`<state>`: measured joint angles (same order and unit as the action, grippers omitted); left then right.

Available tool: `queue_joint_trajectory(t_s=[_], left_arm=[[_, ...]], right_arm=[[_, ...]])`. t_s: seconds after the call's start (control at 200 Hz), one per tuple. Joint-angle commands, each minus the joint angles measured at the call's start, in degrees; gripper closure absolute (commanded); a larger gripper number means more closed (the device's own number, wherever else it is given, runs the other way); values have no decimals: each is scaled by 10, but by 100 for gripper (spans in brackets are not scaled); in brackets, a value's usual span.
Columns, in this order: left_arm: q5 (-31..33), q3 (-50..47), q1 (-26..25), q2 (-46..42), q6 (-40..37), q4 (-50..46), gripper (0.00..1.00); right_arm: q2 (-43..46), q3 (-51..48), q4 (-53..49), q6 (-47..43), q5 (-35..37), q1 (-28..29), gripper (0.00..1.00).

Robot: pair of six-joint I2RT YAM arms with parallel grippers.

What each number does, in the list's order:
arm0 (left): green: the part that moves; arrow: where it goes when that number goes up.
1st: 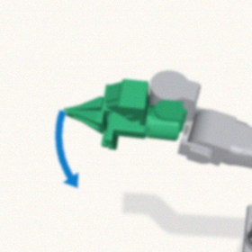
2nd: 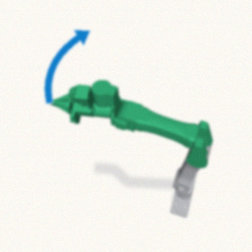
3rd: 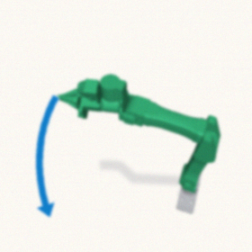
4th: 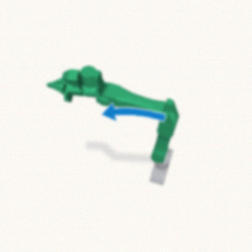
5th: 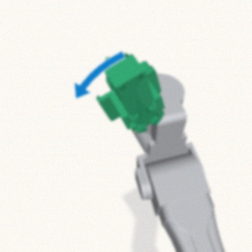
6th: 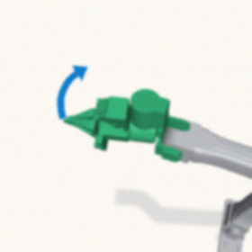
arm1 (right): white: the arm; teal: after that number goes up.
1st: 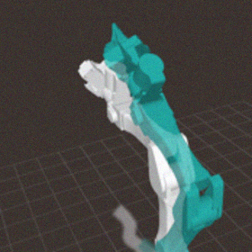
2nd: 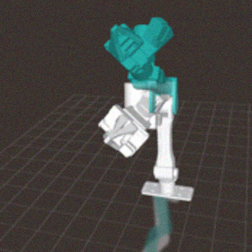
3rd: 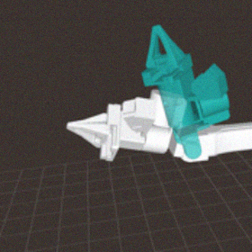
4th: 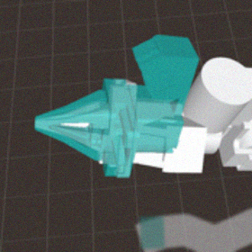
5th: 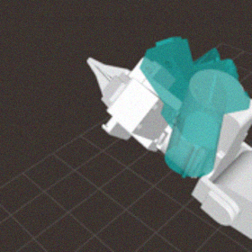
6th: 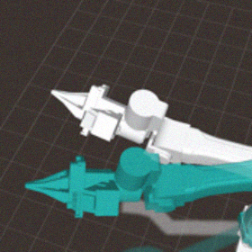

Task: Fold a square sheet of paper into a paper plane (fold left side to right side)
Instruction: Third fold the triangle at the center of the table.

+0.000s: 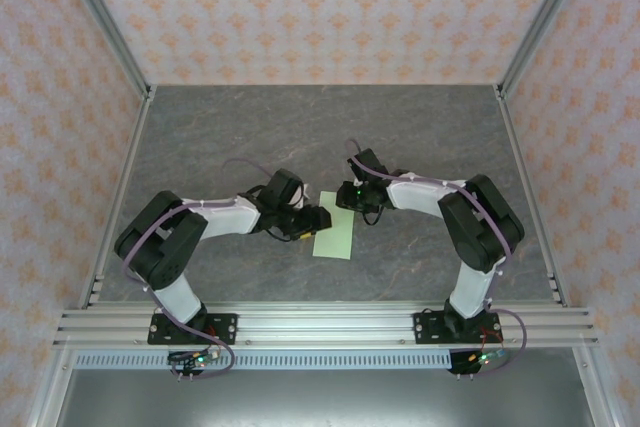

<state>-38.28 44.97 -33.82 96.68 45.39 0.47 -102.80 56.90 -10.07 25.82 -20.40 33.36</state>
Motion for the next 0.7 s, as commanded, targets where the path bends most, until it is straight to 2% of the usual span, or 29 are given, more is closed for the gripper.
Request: queue_joint_trajectory(t_s=[0.0, 0.215, 0.445, 0.696], left_arm=[[33, 20, -9, -4, -23, -53, 40], [71, 26, -9, -29, -34, -102, 38], [44, 36, -24, -7, -33, -89, 39], [37, 42, -31, 15, -24, -73, 46]], right_arm=[[-27, -4, -31, -9, 13, 2, 67], [-28, -4, -30, -9, 12, 2, 67], [-31, -3, -28, -9, 8, 2, 67], [-31, -4, -27, -9, 6, 2, 67]])
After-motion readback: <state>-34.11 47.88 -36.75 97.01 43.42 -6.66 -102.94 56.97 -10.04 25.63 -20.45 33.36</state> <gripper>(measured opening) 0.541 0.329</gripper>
